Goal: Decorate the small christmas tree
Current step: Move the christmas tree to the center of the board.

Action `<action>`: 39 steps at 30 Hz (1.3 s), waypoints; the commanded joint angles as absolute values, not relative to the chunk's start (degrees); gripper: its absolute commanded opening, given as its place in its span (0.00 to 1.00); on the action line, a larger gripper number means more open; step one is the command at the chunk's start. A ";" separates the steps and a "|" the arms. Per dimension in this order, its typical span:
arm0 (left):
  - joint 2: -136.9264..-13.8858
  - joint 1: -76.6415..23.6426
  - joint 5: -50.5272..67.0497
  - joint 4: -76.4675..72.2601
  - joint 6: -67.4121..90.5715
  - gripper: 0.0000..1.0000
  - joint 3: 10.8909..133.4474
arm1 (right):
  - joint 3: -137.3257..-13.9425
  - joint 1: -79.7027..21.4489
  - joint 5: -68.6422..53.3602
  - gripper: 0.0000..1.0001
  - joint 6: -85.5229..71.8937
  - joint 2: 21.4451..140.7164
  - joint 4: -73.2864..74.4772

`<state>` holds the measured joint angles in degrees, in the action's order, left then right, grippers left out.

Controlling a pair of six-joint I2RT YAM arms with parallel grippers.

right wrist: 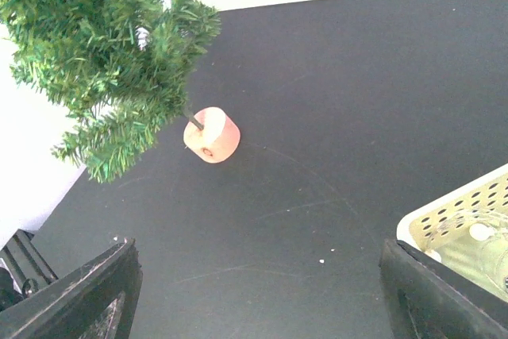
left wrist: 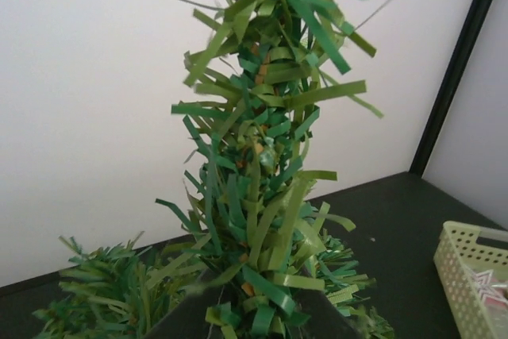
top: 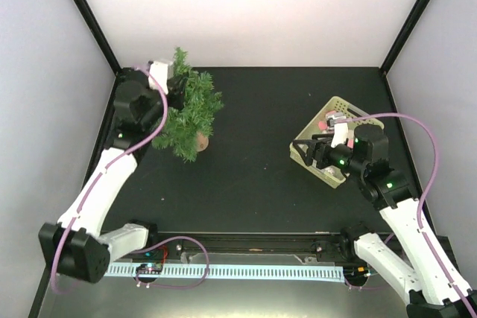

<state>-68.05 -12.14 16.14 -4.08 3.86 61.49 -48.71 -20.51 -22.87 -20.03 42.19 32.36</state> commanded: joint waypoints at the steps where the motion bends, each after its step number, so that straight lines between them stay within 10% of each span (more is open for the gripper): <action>1: -58.94 -12.39 17.40 -12.09 7.34 0.09 53.84 | -47.28 -20.66 -24.54 0.83 -21.08 40.19 32.72; 39: -69.74 -14.47 29.82 -24.46 11.39 0.10 61.28 | -44.71 -20.65 -23.28 0.83 -22.79 38.00 33.79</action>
<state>-68.20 -13.34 27.44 -18.94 13.87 54.92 -44.29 -20.51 -23.27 -23.03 38.20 33.50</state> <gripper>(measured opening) 0.102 0.830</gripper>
